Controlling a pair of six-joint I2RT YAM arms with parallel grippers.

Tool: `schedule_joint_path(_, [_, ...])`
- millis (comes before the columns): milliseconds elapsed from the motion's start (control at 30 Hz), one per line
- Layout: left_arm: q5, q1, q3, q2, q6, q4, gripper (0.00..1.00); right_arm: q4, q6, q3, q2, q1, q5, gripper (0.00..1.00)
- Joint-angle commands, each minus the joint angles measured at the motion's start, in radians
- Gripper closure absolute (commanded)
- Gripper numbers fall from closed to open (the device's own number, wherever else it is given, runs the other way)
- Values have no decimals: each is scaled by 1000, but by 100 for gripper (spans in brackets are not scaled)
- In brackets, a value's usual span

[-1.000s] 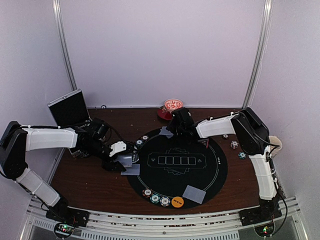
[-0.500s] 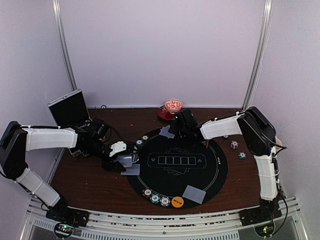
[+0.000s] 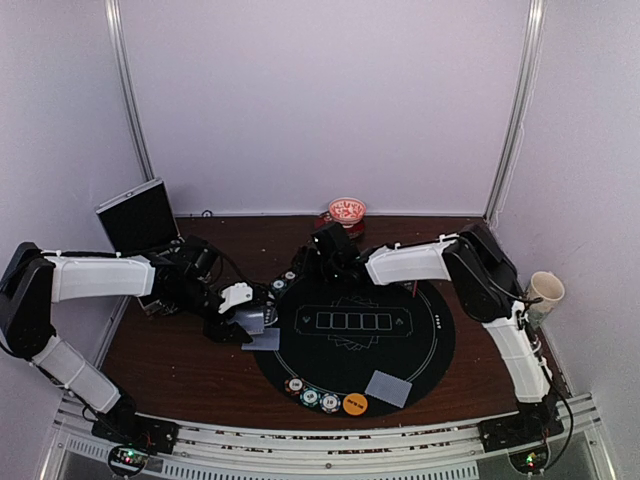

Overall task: Distribute texas hold em gaming equipment
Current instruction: Adjust the poker card in the small blind area.

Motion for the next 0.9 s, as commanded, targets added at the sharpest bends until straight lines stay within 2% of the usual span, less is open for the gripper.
schedule_joint_path(0, [25, -3, 2, -20, 11, 17, 42, -68, -17, 67, 66, -5, -6, 23])
schedule_joint_path(533, [23, -2, 0, -19, 11, 17, 42, -197, -46, 199, 153, -27, 148, 22])
schedule_joint_path(867, [22, -3, 2, -20, 10, 16, 42, -190, -65, 248, 185, -45, 118, 21])
